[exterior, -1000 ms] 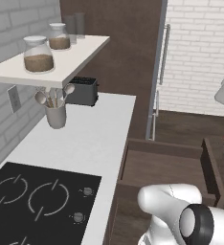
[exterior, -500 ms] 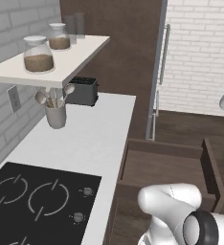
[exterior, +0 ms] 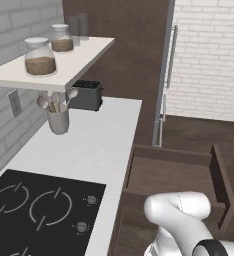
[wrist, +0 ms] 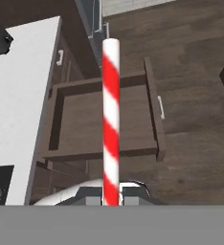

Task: Take a straw from the drawer in front and place it inside the glass cup on the dining counter.

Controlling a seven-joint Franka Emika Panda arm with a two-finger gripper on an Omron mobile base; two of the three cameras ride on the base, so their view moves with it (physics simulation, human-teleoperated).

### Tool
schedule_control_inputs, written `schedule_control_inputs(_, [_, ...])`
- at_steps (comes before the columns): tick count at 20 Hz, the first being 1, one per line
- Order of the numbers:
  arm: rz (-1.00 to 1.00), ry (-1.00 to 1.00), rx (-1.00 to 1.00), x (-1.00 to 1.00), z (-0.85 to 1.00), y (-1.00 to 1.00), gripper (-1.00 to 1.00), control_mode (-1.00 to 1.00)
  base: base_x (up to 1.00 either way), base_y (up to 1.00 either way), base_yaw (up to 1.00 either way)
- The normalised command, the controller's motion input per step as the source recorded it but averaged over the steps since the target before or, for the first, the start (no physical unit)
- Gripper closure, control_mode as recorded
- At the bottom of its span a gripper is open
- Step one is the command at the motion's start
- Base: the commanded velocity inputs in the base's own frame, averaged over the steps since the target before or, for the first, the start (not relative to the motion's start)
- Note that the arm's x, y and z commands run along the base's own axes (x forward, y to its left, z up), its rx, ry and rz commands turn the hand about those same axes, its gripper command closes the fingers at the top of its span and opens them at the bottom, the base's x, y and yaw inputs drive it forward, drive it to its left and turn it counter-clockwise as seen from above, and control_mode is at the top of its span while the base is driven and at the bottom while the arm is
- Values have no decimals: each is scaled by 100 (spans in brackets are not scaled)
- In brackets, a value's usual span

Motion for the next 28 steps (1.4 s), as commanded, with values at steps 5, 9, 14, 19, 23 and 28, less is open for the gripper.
schedule_control_inputs(5, [4, -2, 0, -1, 1, 1, 100, -100, 0, 0, 0])
schedule_control_inputs(9, [4, 0, 0, 1, 5, 0, 100, -100, 0, 0, 0])
schedule_control_inputs(14, [0, 0, 0, 0, 12, 0, 100, -100, 0, 0, 0])
schedule_control_inputs(19, [0, 1, 0, 0, 0, 1, 100, 100, -11, 11, 1])
schedule_control_inputs(23, [0, 0, 0, 0, 0, 0, 100, 100, -88, 1, -8])
schedule_control_inputs(28, [0, 0, 0, 0, 0, 0, 100, 100, -99, 0, -25])
